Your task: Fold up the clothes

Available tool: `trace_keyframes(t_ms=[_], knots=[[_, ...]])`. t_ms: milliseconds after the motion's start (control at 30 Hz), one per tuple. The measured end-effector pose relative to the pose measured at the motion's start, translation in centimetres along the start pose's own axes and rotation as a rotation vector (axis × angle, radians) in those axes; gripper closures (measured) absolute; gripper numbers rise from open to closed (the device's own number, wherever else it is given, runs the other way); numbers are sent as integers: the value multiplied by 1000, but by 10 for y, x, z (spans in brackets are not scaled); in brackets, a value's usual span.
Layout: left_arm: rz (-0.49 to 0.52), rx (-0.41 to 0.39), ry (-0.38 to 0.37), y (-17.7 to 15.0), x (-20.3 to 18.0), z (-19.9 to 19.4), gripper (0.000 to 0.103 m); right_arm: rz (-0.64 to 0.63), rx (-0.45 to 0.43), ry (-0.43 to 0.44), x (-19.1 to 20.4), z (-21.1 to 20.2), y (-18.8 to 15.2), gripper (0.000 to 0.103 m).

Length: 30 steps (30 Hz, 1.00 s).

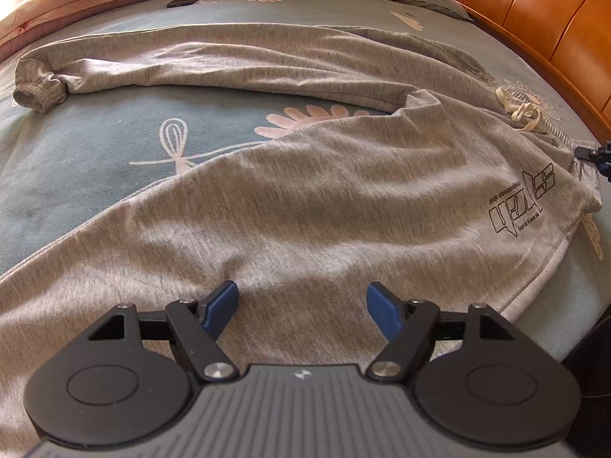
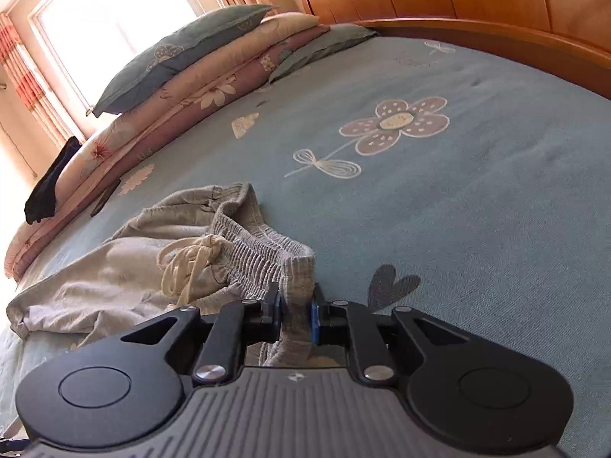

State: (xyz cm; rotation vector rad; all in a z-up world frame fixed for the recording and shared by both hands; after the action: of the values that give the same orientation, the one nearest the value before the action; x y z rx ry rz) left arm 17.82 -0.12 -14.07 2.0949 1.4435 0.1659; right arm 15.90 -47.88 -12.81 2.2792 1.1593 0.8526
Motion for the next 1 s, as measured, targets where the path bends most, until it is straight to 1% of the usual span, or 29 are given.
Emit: trace_keyframes(t_ms=[33, 67, 100, 167, 200, 233, 267, 367, 400, 433, 533, 633, 700, 733, 800, 833, 900, 967, 1000], knots=[[-2, 3, -1, 0, 0, 2, 28, -3, 36, -10, -3, 6, -3, 80], [-3, 4, -1, 0, 0, 4, 28, -10, 48, -15, -5, 7, -4, 78], [-6, 2, -6, 0, 0, 5, 27, -20, 31, -13, -6, 3, -1, 75], [-15, -3, -25, -1, 1, 6, 23, -39, -13, -5, -6, -8, 9, 62], [-17, -4, -31, -1, 2, 7, 23, -47, -50, 14, -5, -15, 20, 50], [-18, -5, -33, -1, 2, 7, 22, -55, -77, 37, -1, -18, 31, 47], [-18, -5, -35, -1, 2, 8, 22, -68, -96, 56, 4, -19, 44, 47], [-27, -12, -35, -1, 0, 9, 19, -151, -113, 120, 29, -4, 77, 43], [-31, -14, -33, -1, 0, 10, 19, -176, -107, 144, 38, 6, 86, 35], [-34, -14, -29, -1, 0, 10, 18, -192, -88, 168, 46, 18, 92, 32], [-41, -6, -11, 1, -2, 12, 17, -249, -8, 247, 70, 63, 98, 32], [-57, 5, 0, 3, -3, 14, 15, -301, 69, 254, 81, 105, 91, 32], [-73, 7, 0, 4, -2, 15, 13, -292, 138, 272, 81, 129, 84, 32], [-80, 7, -1, 4, -2, 16, 12, -275, 162, 293, 80, 138, 82, 29], [-88, 7, -5, 4, -1, 16, 12, -208, 187, 377, 79, 141, 82, 27], [-93, 6, -7, 4, -1, 16, 12, -174, 200, 417, 78, 142, 83, 22], [-99, 5, -9, 4, 0, 16, 12, -122, 228, 479, 77, 144, 84, 17], [-101, 6, -9, 5, 0, 16, 12, -107, 251, 526, 74, 145, 84, 17], [-101, 6, -10, 5, 0, 16, 12, -123, 257, 531, 74, 144, 83, 19]])
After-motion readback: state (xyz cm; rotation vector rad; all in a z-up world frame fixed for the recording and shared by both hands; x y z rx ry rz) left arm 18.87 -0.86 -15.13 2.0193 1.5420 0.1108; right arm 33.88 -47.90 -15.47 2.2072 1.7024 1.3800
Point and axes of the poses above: each gripper's, at about its wrist camera, not at the fingertips, and z roughly the way its jaws point, x to its left, y to its top, the point moved 7 cm from there along z, roughly the way its jaws point, and after that the axes turned 8 degrees about -y, right-handed, at the moved point
